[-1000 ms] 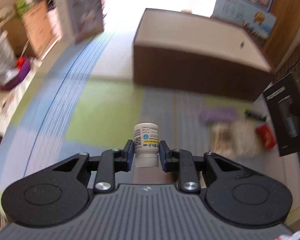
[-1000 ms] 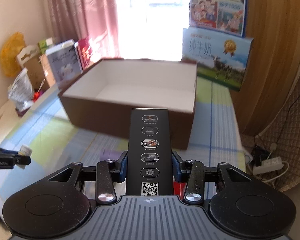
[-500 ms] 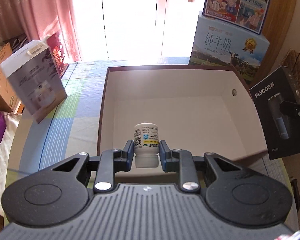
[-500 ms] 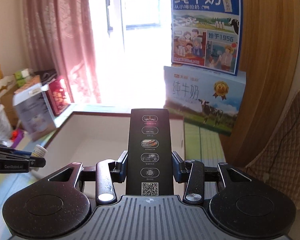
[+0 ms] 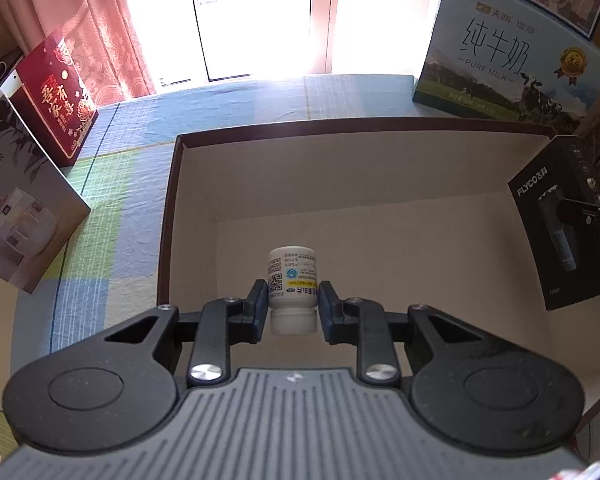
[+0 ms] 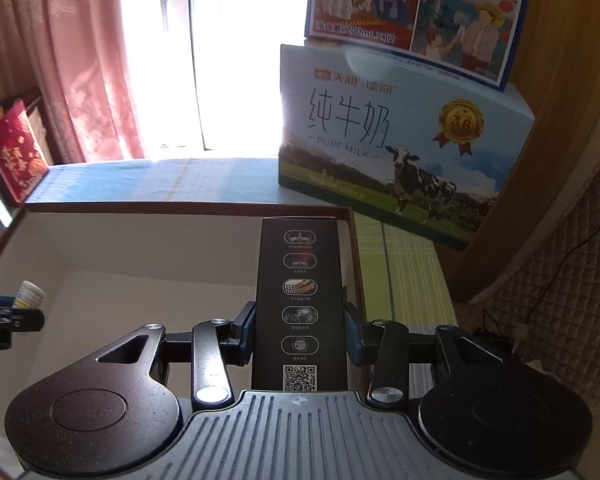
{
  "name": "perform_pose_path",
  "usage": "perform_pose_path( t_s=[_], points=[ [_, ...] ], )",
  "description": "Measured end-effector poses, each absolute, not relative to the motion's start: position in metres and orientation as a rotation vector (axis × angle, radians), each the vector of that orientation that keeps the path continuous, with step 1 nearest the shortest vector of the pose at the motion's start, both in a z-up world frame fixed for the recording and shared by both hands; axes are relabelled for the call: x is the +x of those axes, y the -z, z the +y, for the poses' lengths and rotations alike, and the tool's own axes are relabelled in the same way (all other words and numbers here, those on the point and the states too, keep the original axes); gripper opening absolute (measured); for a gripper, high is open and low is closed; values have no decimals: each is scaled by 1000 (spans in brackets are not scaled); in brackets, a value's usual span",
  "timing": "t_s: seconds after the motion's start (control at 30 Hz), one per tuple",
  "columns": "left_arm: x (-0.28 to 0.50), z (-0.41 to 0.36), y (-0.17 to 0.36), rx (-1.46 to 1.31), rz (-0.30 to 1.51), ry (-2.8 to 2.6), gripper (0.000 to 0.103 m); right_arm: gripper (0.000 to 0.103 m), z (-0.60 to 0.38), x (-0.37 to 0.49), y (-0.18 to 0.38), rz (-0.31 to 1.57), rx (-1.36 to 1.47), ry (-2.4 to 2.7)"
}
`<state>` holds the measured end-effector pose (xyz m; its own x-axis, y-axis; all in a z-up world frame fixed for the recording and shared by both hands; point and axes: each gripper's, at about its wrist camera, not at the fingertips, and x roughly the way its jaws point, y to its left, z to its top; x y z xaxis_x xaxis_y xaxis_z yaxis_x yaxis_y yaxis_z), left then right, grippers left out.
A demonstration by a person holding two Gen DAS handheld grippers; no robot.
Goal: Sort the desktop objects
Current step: 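Carry both into the brown box and open both tools to release them, then withdraw both tools from the box back toward the table items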
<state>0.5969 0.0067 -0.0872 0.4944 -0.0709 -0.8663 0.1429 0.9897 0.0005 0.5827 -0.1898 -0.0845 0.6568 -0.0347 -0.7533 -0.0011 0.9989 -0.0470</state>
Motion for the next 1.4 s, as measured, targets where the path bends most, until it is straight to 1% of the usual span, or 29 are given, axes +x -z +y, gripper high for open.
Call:
perform_pose_path(
  t_s=[0.2,0.4,0.43,0.47,0.5,0.53,0.57,0.7,0.77,0.83,0.87,0.93,1.0,1.13,1.27,1.33,1.4],
  points=[
    [618,3,101,105,1055,136,22,40,-186,601,99,866,-96,41],
    [628,3,112,127,1066,126,22,41,-177,605,103,825,-187,36],
    [629,3,114,132,1067,122,22,44,-178,605,103,823,-187,24],
    [629,2,115,135,1068,124,22,51,-179,604,103,819,-180,12],
    [629,2,115,136,1069,127,22,56,-180,603,102,821,-166,-10],
    [629,2,116,139,1071,127,22,65,-180,601,101,818,-151,-32],
    [629,2,116,143,1072,126,22,69,-180,598,100,809,-143,-46],
    [629,-1,117,155,1077,125,23,74,-173,589,96,791,-180,-86],
    [628,-2,117,159,1078,129,26,78,-171,585,95,794,-181,-97],
    [627,-3,115,163,1077,131,37,81,-172,580,94,793,-160,-115],
    [626,-4,114,163,1075,136,38,83,-173,577,92,792,-149,-122],
    [622,-6,111,168,1068,139,44,85,-175,572,89,791,-129,-135],
    [617,-8,106,169,1060,147,48,86,-176,565,86,794,-109,-152],
    [603,-11,92,166,1039,161,61,91,-179,548,78,798,-72,-181],
    [584,-12,75,159,1019,164,65,96,-183,530,68,797,-33,-200],
    [574,-13,68,153,1013,164,69,98,-185,521,62,787,-23,-202],
    [563,-13,60,152,1003,164,70,100,-186,512,57,779,-16,-199]
  ],
)
